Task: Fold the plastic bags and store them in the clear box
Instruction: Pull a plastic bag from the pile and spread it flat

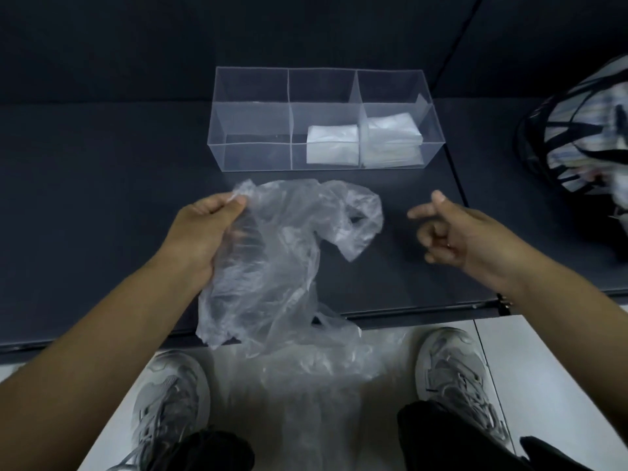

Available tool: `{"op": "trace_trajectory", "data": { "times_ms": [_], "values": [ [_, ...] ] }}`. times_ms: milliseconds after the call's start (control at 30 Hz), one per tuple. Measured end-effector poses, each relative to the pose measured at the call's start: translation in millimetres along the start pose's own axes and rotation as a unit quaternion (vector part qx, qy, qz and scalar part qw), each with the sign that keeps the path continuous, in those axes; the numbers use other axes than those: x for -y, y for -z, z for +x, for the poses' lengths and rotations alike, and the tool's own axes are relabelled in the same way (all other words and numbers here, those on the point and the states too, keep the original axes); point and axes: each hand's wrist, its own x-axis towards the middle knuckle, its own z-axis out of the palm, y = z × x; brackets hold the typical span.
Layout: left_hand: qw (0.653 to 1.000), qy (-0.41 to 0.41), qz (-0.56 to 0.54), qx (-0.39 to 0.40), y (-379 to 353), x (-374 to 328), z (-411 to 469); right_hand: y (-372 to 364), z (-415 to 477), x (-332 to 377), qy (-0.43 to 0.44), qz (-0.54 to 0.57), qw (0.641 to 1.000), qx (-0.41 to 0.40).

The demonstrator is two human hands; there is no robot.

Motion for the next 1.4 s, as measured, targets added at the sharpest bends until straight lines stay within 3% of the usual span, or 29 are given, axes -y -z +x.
{"op": "trace_trajectory", "data": {
  "times_ms": [67, 133, 233, 367, 500, 633, 833, 1033, 1267, 1400],
  "values": [
    [1.0, 0.0, -0.008, -0.006, 0.9, 4.7, 0.8, -3.2, -1.0, -5.6, 0.056, -0.003, 0.998, 0.022],
    [1.0, 0.002, -0.018, -0.01, 0.8, 7.7, 0.9, -16.8, -2.2, -10.5, 0.133, -0.12, 0.983, 0.035],
    [0.999, -0.006, -0.025, -0.019, -0.3, 9.6, 1.9, -48.6, 0.9, -22.8, 0.231, -0.278, 0.932, -0.018],
    [0.999, -0.024, -0.023, -0.024, -3.0, 10.9, 1.7, -84.7, 15.6, -32.6, 0.239, -0.338, 0.904, -0.105],
    [0.999, -0.028, -0.031, -0.016, -1.4, 10.2, 1.2, -81.5, 24.9, -27.5, 0.233, -0.279, 0.927, -0.091],
    [0.998, -0.022, -0.037, -0.051, 11.5, 9.3, 9.0, -43.0, 17.1, -24.1, 0.142, -0.194, 0.97, 0.019],
    [0.996, 0.014, -0.076, -0.053, 20.2, 8.2, 17.6, 12.4, 12.9, -17.8, 0.053, -0.029, 0.997, 0.044],
    [0.99, 0.05, -0.128, -0.018, 17.7, 5.0, 20.4, 19.0, 33.9, -7.1, 0.07, -0.042, 0.995, -0.058],
    [0.989, 0.02, -0.134, -0.062, 13.7, 1.7, 25.7, 28.3, 65.8, 1.0, 0.16, -0.085, 0.963, -0.202],
    [0.989, 0.0, -0.12, -0.084, 19.2, -7.1, 32.7, 32.0, 74.4, 2.4, 0.165, -0.099, 0.939, -0.287]
  ]
}}
